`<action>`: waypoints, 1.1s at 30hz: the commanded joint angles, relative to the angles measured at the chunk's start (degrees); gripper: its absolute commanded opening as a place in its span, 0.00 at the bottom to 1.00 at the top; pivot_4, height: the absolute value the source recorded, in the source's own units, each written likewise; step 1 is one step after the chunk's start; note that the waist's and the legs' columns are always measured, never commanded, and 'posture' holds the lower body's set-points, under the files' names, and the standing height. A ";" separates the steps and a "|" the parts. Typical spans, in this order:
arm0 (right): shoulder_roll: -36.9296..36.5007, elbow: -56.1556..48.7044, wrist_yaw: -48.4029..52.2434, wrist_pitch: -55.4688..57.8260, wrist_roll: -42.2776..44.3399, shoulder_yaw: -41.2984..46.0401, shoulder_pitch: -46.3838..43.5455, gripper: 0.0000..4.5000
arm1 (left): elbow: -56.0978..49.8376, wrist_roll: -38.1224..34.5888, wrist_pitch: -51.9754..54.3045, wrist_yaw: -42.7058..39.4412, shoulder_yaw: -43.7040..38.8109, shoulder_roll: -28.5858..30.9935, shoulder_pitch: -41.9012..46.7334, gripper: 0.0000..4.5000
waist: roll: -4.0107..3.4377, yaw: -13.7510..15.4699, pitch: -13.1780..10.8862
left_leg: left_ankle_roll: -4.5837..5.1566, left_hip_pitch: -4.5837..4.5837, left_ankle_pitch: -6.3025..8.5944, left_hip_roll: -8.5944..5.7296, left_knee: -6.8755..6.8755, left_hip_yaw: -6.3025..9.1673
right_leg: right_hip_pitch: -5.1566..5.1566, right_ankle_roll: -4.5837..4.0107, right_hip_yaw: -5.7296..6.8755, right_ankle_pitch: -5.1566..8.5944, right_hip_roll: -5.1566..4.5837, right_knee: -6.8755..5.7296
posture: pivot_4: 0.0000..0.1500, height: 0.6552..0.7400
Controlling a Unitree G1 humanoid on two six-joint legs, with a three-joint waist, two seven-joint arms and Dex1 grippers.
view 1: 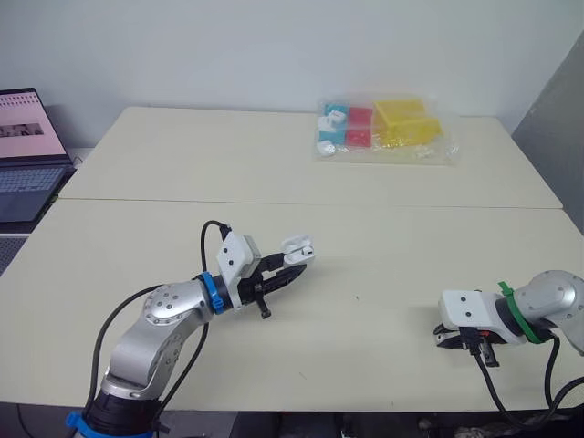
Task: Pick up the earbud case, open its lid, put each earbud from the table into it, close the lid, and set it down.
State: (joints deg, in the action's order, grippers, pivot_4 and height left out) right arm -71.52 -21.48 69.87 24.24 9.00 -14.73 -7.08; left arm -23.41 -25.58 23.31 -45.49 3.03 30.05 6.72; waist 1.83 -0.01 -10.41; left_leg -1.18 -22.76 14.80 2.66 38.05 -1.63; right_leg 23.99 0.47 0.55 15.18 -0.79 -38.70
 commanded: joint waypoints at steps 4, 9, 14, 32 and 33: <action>1.44 0.19 -1.05 1.31 -2.32 0.76 0.49 0.39 | -3.78 -1.33 0.30 0.67 -1.65 0.68 -0.52 0.18 | 0.03 0.00 0.01 | 0.00 0.15 0.00 0.00 0.02 0.00 | -0.17 0.02 0.00 -0.01 -0.01 0.02 | 1.00 1.00; 2.12 -2.24 -0.56 4.26 0.98 4.71 -0.03 0.68 | -4.30 -1.67 0.58 1.11 -1.45 0.86 -1.15 0.18 | 0.02 -0.21 -0.01 | -0.01 0.76 0.00 0.03 0.00 -0.11 | -0.62 0.02 -0.04 -0.01 -0.08 0.01 | 1.00 1.00; 0.46 -7.61 0.48 11.14 6.03 10.61 0.99 0.68 | -4.47 -1.57 0.56 1.58 -1.31 0.64 -1.62 0.18 | 0.00 -0.08 -0.02 | -0.01 0.76 0.00 0.02 -0.06 -0.03 | -0.62 -0.01 -0.01 0.01 -0.17 -0.03 | 1.00 1.00; -1.88 -16.10 -5.99 28.77 -2.14 -4.00 -7.92 0.68 | -3.62 -0.36 -0.96 3.03 1.02 -2.22 -2.49 0.18 | -0.05 -0.08 -0.04 | -0.02 0.61 0.02 0.03 -0.15 -0.01 | -0.53 0.00 0.03 0.11 -0.29 0.08 | 1.00 1.00; -1.82 -15.83 -5.96 28.74 -2.37 -4.32 -8.12 0.68 | -3.68 -0.30 -0.97 3.09 1.12 -2.26 -2.52 0.18 | -0.05 -0.09 -0.03 | -0.02 0.61 0.02 0.03 -0.15 -0.01 | -0.51 0.00 0.02 0.11 -0.28 0.08 | 1.00 1.00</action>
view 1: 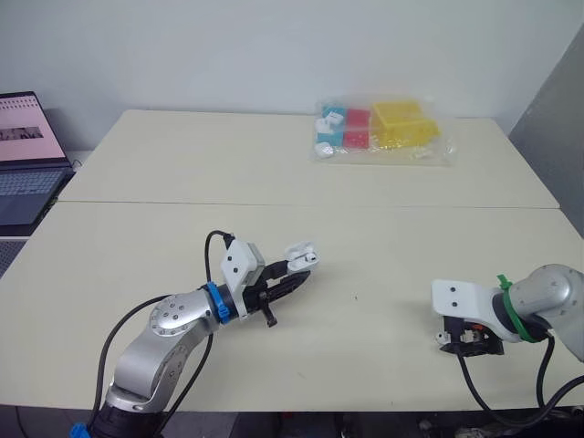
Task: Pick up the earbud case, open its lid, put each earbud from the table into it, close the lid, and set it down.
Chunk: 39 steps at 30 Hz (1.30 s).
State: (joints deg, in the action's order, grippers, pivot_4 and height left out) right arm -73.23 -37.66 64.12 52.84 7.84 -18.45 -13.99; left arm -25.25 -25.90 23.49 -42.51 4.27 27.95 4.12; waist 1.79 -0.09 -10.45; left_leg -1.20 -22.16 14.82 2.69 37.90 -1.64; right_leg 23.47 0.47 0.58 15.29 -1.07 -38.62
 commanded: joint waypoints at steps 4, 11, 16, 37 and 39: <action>0.21 1.63 -0.32 -0.72 -2.58 -3.08 -1.08 0.68 | -2.34 -0.07 -1.11 0.51 -0.04 -0.27 -0.55 0.18 | 0.00 0.00 0.00 | 0.00 -0.05 0.00 0.00 0.01 -0.01 | 0.02 0.00 -0.01 0.00 0.00 0.01 | 1.00 1.00; 1.16 2.43 -0.85 -0.69 -3.02 -3.60 -0.87 0.68 | -2.69 -0.02 -0.97 1.07 0.08 -0.39 -0.76 0.18 | 0.00 -0.02 0.00 | 0.00 -0.05 0.00 0.00 0.02 0.01 | 0.02 0.01 0.02 0.00 0.00 0.00 | 1.00 1.00; 1.63 2.01 -1.39 -0.58 -3.58 -3.79 0.17 0.49 | -2.68 0.02 -1.05 0.95 0.12 -0.37 -0.76 0.18 | 0.02 -0.04 0.01 | 0.00 -0.02 0.00 0.00 0.03 0.01 | 0.01 0.01 0.02 0.00 0.01 -0.01 | 1.00 1.00; 9.92 -2.74 0.13 5.29 15.65 18.49 -3.27 0.10 | 3.35 0.05 -2.90 -0.49 0.58 -2.96 6.43 0.18 | 0.04 0.00 0.01 | 0.00 -0.10 0.00 -0.07 0.05 0.03 | 0.02 0.04 0.04 -0.03 0.19 0.01 | 1.00 1.00; 15.76 -4.25 -3.16 8.37 19.76 20.81 -5.51 0.10 | 4.50 0.00 -3.31 -0.93 0.88 -3.96 7.88 0.18 | 0.04 0.03 0.01 | 0.00 -0.15 0.00 -0.07 0.06 0.06 | 0.02 0.04 0.04 -0.03 0.27 0.02 | 1.00 1.00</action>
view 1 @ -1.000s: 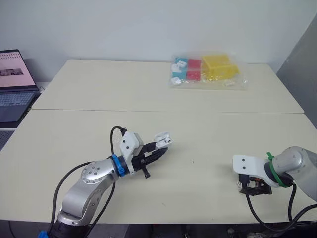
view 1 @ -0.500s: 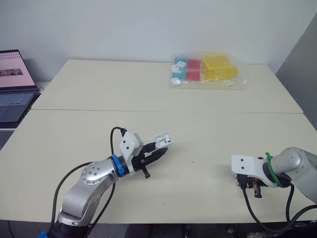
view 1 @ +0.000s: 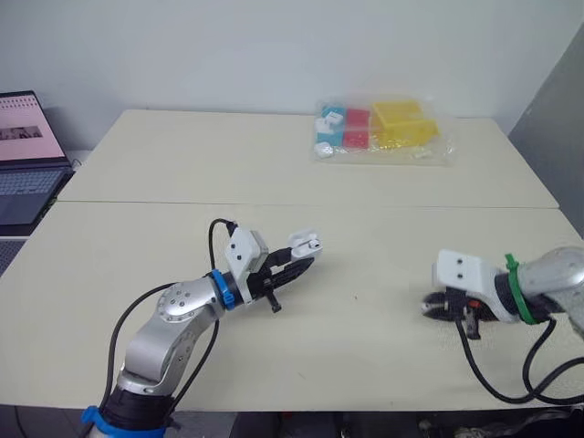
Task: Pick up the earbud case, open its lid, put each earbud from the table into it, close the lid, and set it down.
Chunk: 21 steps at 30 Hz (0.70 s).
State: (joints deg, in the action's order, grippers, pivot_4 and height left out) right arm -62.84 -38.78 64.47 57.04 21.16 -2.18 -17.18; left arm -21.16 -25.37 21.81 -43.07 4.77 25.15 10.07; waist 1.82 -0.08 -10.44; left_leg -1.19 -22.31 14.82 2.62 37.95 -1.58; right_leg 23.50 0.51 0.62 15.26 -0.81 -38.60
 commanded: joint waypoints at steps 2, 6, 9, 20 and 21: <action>13.98 -5.00 -8.99 7.28 10.89 7.52 -4.22 0.10 | 1.25 -0.40 -1.95 -0.67 0.68 -2.08 3.43 0.18 | 0.02 -0.02 0.01 | 0.00 -0.04 0.00 0.00 0.00 0.03 | 0.01 -0.01 0.00 0.00 0.06 0.00 | 1.00 1.00; 27.43 -6.34 -17.71 7.16 16.47 11.71 -5.90 0.10 | 2.37 -0.63 -2.46 -1.28 0.50 -2.68 5.42 0.18 | 0.01 -0.01 0.00 | 0.00 -0.14 0.00 0.02 0.00 0.10 | 0.07 -0.01 0.03 -0.01 0.07 0.00 | 1.00 1.00; 38.13 -5.14 -25.93 4.00 18.54 13.10 -7.82 0.10 | 3.89 -0.60 -2.86 -2.25 0.34 -2.63 7.03 0.18 | 0.00 -0.09 0.01 | 0.00 -0.15 0.00 0.02 0.03 0.06 | 0.08 0.01 0.00 -0.02 0.06 -0.01 | 1.00 1.00; 50.28 1.03 -36.97 -10.35 10.60 0.05 -5.84 0.10 | 4.98 -1.19 -1.83 -3.47 0.93 -3.47 10.15 0.18 | -0.01 -0.13 0.01 | 0.01 -0.17 0.00 0.02 0.00 0.06 | 0.13 0.01 -0.01 -0.03 0.04 -0.04 | 1.00 1.00; 50.37 1.67 -37.19 -11.38 9.95 -0.46 -5.90 0.10 | 5.05 -1.22 -1.74 -3.48 0.89 -3.51 10.29 0.18 | -0.01 -0.13 0.01 | 0.01 -0.17 0.00 0.03 0.01 0.07 | 0.13 0.01 -0.01 -0.03 0.06 -0.04 | 1.00 1.00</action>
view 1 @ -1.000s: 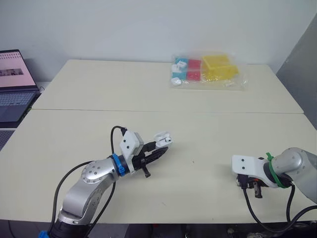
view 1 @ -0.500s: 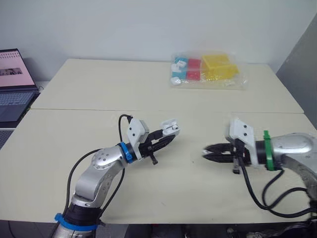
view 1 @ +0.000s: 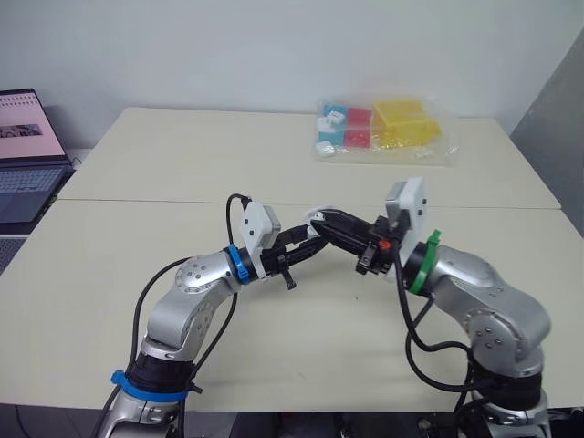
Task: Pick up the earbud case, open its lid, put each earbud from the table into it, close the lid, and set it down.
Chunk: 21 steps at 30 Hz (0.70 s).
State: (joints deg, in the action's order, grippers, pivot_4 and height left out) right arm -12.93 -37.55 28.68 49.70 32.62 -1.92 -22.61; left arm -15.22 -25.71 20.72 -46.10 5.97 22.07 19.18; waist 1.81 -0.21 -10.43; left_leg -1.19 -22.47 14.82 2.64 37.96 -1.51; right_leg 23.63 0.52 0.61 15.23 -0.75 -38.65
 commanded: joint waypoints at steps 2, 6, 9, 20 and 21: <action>0.25 1.65 -1.77 -5.66 -2.66 -1.61 -0.36 0.10 | -0.86 -0.86 -0.56 -0.46 -0.34 -0.47 1.30 0.18 | 0.00 -0.02 0.00 | 0.00 0.00 0.00 0.00 0.00 0.01 | 0.00 0.00 0.00 0.00 0.00 0.00 | 1.00 1.00; -0.07 3.21 -2.12 -8.79 -4.82 -3.39 0.06 0.10 | -0.84 -0.83 -0.57 -0.45 -0.39 -0.56 1.41 0.18 | 0.00 -0.02 0.00 | 0.00 0.00 0.00 0.00 0.00 -0.01 | 0.00 0.00 -0.01 0.00 -0.01 0.01 | 1.00 1.00; -0.04 4.29 -2.14 -10.34 -5.95 -4.60 0.30 0.10 | -0.69 -0.72 -0.68 -0.28 -0.38 -0.79 1.57 0.18 | 0.00 -0.02 0.00 | 0.00 0.00 0.00 0.00 -0.01 0.00 | 0.02 0.00 0.00 0.00 0.00 0.01 | 1.00 1.00; -0.52 3.79 -1.76 -11.87 -5.48 -5.22 1.48 0.10 | -0.27 -0.68 -0.54 -0.29 -0.90 -0.48 1.53 0.18 | 0.00 -0.01 0.00 | 0.00 -0.01 0.00 0.02 -0.01 -0.01 | 0.02 0.00 -0.01 0.00 0.00 0.01 | 1.00 1.00; -0.66 3.69 -1.78 -11.86 -5.56 -5.25 1.57 0.10 | -0.31 -0.74 -0.50 -0.29 -0.94 -0.47 1.50 0.18 | 0.00 -0.01 0.00 | 0.00 -0.01 0.00 0.02 -0.01 -0.01 | 0.02 0.00 -0.01 0.00 0.00 0.01 | 1.00 1.00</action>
State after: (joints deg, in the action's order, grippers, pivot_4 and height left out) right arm -13.41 -31.78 27.04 38.99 26.09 -7.95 -20.92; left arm -13.83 -25.74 20.84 -46.27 5.76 21.60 20.15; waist 1.81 -0.22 -10.43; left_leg -1.19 -22.49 14.82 2.66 37.94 -1.52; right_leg 23.65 0.52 0.60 15.24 -0.75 -38.64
